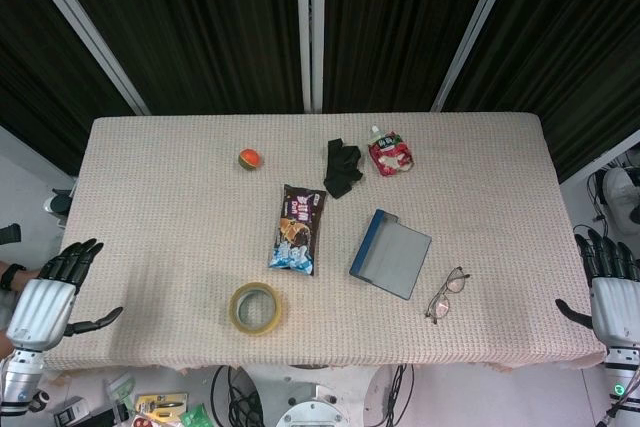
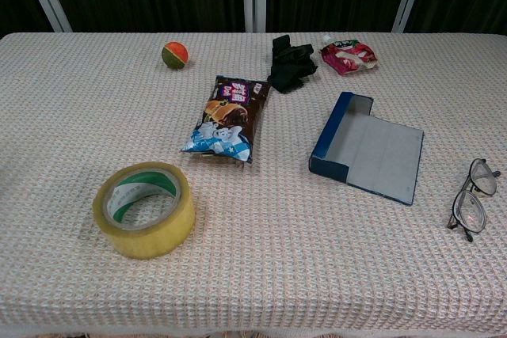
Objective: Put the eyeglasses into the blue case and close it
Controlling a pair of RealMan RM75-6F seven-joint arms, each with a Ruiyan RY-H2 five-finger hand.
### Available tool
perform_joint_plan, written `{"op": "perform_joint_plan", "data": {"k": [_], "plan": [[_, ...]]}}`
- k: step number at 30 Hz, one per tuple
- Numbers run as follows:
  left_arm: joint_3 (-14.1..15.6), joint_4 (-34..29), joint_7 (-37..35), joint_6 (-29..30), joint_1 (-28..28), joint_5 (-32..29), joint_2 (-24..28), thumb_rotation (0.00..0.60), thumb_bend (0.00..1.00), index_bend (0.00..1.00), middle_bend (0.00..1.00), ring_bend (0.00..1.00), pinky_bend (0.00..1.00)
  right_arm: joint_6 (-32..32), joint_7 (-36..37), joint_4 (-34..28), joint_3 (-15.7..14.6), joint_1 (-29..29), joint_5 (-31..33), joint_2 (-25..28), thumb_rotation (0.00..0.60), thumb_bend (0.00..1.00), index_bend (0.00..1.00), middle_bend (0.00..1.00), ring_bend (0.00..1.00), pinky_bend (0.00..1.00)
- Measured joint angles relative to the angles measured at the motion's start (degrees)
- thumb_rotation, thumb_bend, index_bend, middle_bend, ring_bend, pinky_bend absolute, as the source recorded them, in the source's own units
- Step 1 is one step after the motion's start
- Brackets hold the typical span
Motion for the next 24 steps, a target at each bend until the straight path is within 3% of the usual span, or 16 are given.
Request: {"op": "perform_joint_plan", "data": {"k": [14,24], "plan": [[0.0,-0.5,0.4,-0.3,-0.3,0.2,0.0,0.321,0.14,0.06,0.08,0.09,0.22,-1.5,-1.4,1.2,-1.8,1.6,-4.1,-0.2,0.600,0.03,0.00,0.00,0.00,0.00],[-0.3,-0.1,0.3,-0.9,-0.5,-0.6,-0.4,0.320,0.14,0.06,0.08,0.09,0.22,-11.7,-13.7,1.0,-4.6,9.6,-11.8,0.6,0.600,0.03,0.00,0.00,0.00,0.00]]}}
